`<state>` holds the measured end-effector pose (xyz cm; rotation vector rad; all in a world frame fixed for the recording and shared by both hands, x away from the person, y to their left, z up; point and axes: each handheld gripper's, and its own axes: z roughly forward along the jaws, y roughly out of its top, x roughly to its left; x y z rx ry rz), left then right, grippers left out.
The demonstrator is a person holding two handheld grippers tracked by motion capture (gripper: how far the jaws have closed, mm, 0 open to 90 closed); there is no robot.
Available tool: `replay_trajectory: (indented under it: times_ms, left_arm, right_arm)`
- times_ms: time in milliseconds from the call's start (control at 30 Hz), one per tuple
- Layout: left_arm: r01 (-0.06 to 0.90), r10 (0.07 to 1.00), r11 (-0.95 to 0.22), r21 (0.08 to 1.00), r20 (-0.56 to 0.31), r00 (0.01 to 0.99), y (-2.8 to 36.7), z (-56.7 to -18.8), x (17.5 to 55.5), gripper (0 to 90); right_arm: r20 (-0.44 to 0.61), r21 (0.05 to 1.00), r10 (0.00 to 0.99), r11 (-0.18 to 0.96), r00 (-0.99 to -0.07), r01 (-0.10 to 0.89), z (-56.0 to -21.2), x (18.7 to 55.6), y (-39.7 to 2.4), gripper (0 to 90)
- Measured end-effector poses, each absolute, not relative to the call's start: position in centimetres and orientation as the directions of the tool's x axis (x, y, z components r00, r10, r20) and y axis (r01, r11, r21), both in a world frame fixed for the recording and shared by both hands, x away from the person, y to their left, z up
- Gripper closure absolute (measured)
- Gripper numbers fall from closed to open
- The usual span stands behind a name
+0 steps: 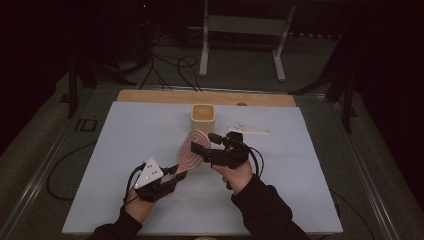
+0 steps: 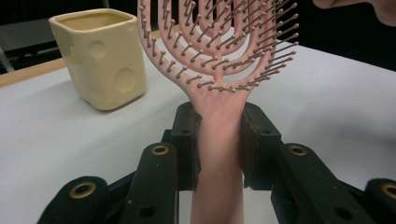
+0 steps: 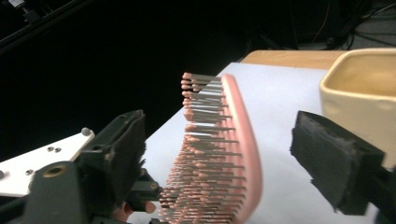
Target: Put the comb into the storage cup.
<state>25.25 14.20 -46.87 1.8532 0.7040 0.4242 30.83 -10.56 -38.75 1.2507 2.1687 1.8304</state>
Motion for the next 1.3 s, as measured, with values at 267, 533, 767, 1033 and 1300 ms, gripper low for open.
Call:
replay_trajectory:
  times_ms: [267,533,767,1033,1300]
  left_arm:
    - [0.272,0.645,-0.262,0.926,-0.042,0.763,14.3,-46.9,25.2,71.3]
    - [0.272,0.639,-0.264,0.925,-0.043,0.768,14.2,-47.0,25.3,71.2]
    - [0.282,0.637,-0.263,0.923,-0.053,0.769,14.2,-47.0,25.4,71.2]
    - [0.298,0.633,-0.259,0.919,-0.071,0.771,14.3,-47.2,25.5,71.1]
    - [0.293,0.631,-0.254,0.922,-0.071,0.773,14.3,-47.1,25.5,71.2]
  right_arm:
    - [0.486,0.811,0.565,-0.008,-0.667,0.584,-39.9,31.1,-9.8,32.1]
    - [0.487,0.805,0.547,0.02,-0.681,0.592,-40.4,31.1,-9.6,46.0]
    - [0.482,0.804,0.545,0.037,-0.686,0.594,-40.5,31.1,-9.5,57.4]
    - [0.492,0.803,0.519,0.04,-0.699,0.595,-40.6,31.3,-9.6,62.3]
    - [0.478,0.822,0.491,0.042,-0.728,0.568,-40.5,31.2,-9.6,63.6]
